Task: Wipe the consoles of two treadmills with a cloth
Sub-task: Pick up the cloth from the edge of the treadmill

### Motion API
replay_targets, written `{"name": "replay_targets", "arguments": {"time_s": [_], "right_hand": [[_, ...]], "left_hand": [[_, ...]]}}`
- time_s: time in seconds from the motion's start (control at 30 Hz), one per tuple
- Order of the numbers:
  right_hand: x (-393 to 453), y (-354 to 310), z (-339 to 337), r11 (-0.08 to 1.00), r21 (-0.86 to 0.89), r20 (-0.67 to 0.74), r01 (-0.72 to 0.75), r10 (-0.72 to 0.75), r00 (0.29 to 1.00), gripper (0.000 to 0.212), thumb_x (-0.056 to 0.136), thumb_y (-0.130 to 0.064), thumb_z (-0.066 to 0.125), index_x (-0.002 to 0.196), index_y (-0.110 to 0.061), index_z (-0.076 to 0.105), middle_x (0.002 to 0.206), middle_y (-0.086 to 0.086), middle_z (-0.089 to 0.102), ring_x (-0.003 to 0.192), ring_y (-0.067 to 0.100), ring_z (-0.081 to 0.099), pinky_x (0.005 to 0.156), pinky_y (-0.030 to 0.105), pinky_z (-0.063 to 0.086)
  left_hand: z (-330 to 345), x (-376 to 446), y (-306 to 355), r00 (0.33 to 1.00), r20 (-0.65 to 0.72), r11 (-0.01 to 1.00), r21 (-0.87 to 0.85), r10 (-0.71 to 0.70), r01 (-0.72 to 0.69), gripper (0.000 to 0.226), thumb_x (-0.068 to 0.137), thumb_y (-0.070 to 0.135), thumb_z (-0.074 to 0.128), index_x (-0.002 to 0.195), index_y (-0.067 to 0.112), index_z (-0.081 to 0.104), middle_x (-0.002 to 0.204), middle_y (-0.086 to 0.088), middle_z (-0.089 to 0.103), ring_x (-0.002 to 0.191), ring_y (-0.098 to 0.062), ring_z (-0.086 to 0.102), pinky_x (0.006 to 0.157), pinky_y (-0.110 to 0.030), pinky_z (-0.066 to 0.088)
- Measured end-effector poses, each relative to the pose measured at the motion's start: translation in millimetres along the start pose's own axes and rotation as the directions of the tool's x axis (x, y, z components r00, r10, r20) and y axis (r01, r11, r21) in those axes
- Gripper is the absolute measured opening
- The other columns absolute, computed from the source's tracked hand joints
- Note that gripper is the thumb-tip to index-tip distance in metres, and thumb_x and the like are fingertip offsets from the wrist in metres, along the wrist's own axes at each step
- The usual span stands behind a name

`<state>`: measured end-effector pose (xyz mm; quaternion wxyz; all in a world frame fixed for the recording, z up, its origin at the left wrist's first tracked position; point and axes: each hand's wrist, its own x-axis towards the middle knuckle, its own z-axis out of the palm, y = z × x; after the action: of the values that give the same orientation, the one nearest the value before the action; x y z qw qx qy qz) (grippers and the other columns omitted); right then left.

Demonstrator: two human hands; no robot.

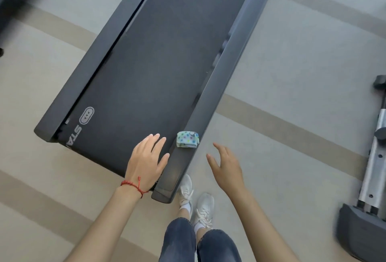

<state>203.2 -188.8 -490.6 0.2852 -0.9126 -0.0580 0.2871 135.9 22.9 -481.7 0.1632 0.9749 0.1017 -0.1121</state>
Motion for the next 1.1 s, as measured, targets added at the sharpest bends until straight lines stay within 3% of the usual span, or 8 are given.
{"name": "replay_targets", "arguments": {"time_s": [0.1, 0.3, 0.47, 0.67, 0.77, 0.93, 1.1], "right_hand": [[33, 11, 38, 0.996, 0.051, 0.030, -0.076, 0.075, 0.997, 0.045, 0.096, -0.035, 0.044, 0.137, -0.019, 0.039, 0.133, 0.000, 0.048, 0.122, 0.016, 0.045, 0.097, 0.031, 0.038], [102, 41, 115, 0.965, 0.151, 0.059, -0.216, 0.209, 0.976, 0.044, 0.094, -0.034, 0.048, 0.134, -0.018, 0.042, 0.133, 0.001, 0.050, 0.119, 0.016, 0.048, 0.096, 0.031, 0.039], [156, 67, 175, 0.908, 0.252, 0.018, -0.336, 0.343, 0.939, 0.044, 0.093, -0.033, 0.050, 0.133, -0.016, 0.043, 0.130, 0.004, 0.052, 0.118, 0.019, 0.048, 0.091, 0.031, 0.039], [194, 100, 237, 0.773, 0.351, -0.007, -0.529, 0.567, 0.824, 0.059, 0.086, -0.047, 0.056, 0.132, -0.013, 0.040, 0.128, 0.006, 0.051, 0.115, 0.023, 0.049, 0.092, 0.038, 0.041], [204, 110, 256, 0.709, 0.435, -0.031, -0.556, 0.628, 0.777, 0.059, 0.082, -0.049, 0.061, 0.127, -0.014, 0.044, 0.120, 0.004, 0.054, 0.106, 0.020, 0.054, 0.085, 0.036, 0.045], [215, 118, 268, 0.704, 0.559, -0.042, -0.438, 0.551, 0.833, 0.027, 0.084, -0.028, 0.064, 0.104, -0.010, 0.060, 0.100, 0.006, 0.065, 0.094, 0.022, 0.060, 0.079, 0.031, 0.047], [236, 133, 236, 0.852, 0.421, 0.058, -0.312, 0.318, 0.946, 0.020, 0.083, -0.017, 0.066, 0.101, -0.008, 0.063, 0.086, 0.001, 0.062, 0.078, 0.015, 0.055, 0.059, 0.011, 0.039]], "left_hand": [[33, 16, -23, 1.000, 0.027, 1.000, -0.015, 0.004, -0.004, 0.071, 0.099, 0.048, 0.011, 0.117, 0.003, 0.062, 0.119, -0.014, 0.062, 0.113, -0.032, 0.056, 0.090, -0.041, 0.047], [102, 40, -64, 0.998, 0.053, 0.998, -0.062, -0.025, 0.028, 0.069, 0.099, 0.049, 0.014, 0.119, 0.003, 0.061, 0.121, -0.014, 0.060, 0.116, -0.029, 0.051, 0.095, -0.031, 0.031], [160, 55, -83, 0.995, 0.073, 0.993, -0.080, -0.075, 0.081, 0.070, 0.099, 0.050, 0.012, 0.119, 0.005, 0.061, 0.122, -0.012, 0.060, 0.116, -0.029, 0.053, 0.092, -0.038, 0.045], [220, 54, -88, 0.991, 0.070, 0.986, -0.107, -0.118, 0.125, 0.068, 0.098, 0.050, 0.014, 0.119, 0.005, 0.061, 0.122, -0.011, 0.060, 0.118, -0.025, 0.049, 0.092, -0.039, 0.041], [240, 51, -88, 0.987, 0.079, 0.981, -0.127, -0.137, 0.147, 0.068, 0.098, 0.051, 0.015, 0.119, 0.006, 0.061, 0.122, -0.010, 0.060, 0.119, -0.020, 0.043, 0.091, -0.040, 0.043], [256, 46, -88, 0.982, 0.087, 0.971, -0.155, -0.168, 0.180, 0.057, 0.095, 0.046, 0.028, 0.119, 0.006, 0.061, 0.122, -0.011, 0.060, 0.120, -0.019, 0.040, 0.091, -0.041, 0.041], [258, 43, -91, 0.978, 0.079, 0.960, -0.187, -0.195, 0.206, 0.052, 0.091, 0.041, 0.035, 0.121, 0.006, 0.060, 0.125, -0.011, 0.058, 0.121, -0.020, 0.040, 0.091, -0.043, 0.043]]}}
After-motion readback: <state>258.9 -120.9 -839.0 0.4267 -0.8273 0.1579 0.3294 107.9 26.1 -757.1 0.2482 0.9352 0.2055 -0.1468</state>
